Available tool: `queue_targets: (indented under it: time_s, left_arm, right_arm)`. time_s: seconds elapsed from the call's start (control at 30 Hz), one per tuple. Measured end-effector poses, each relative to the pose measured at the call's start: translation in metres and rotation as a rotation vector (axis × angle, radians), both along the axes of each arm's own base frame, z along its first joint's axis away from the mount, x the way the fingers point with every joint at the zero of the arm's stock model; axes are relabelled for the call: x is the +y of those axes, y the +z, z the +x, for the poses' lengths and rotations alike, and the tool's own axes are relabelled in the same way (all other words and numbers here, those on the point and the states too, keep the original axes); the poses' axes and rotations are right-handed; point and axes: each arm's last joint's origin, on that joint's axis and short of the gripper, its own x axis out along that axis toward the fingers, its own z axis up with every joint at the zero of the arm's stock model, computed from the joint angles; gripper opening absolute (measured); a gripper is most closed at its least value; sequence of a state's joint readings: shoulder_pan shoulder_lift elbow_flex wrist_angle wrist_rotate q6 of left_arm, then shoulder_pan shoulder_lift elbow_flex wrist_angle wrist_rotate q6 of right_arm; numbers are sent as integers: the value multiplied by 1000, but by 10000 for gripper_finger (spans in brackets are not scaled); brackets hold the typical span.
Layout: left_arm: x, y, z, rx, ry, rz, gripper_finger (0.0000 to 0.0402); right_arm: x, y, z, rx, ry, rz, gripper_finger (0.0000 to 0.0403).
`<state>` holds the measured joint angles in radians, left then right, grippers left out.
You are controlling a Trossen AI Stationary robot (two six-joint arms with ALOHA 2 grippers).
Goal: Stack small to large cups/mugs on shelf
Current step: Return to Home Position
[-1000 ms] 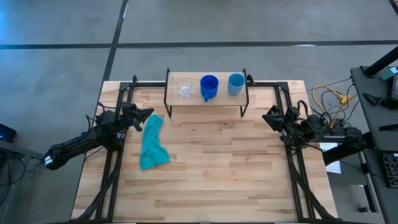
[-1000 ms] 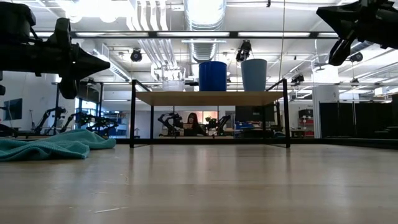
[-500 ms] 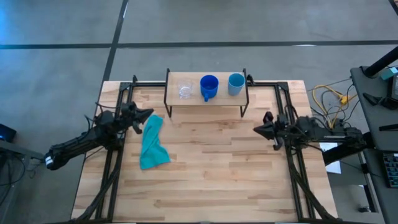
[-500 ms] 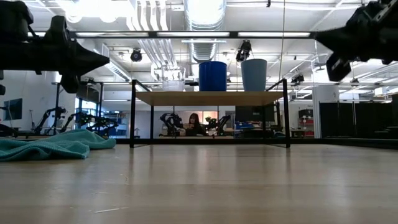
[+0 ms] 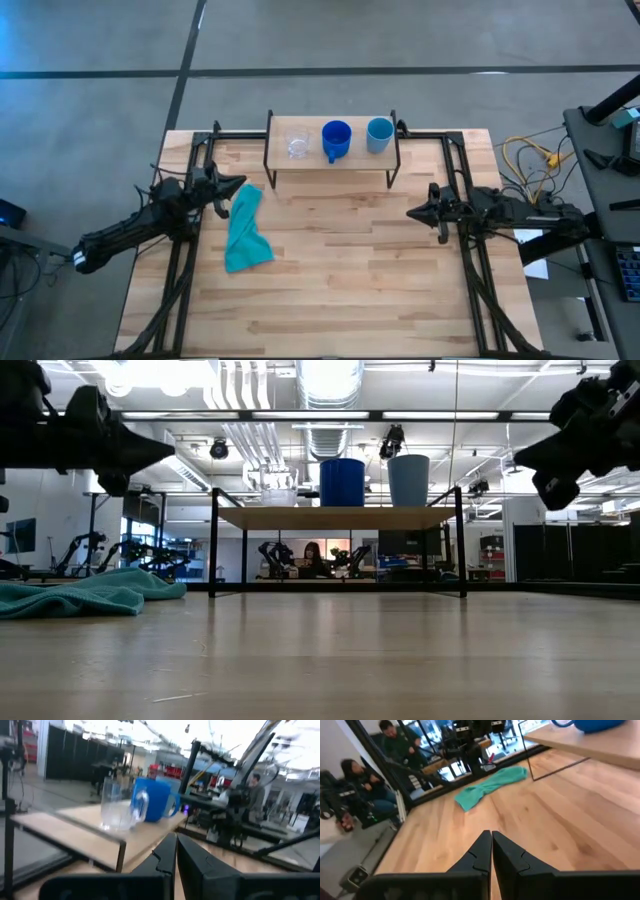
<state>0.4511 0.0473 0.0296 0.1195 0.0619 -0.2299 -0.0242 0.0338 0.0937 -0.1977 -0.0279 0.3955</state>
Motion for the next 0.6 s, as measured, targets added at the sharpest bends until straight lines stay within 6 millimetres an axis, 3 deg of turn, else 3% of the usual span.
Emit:
queue_targets:
  time_s: [0.27,0.6]
  left_arm:
    - [1,-12,2,113,-11,-54,0]
    - [0,-10,2,106,-13,-51,0]
  right_arm:
    - [-2,16,-5,-7,-70,-145,9]
    - [-3,-5,3,-41,-91,-142,9]
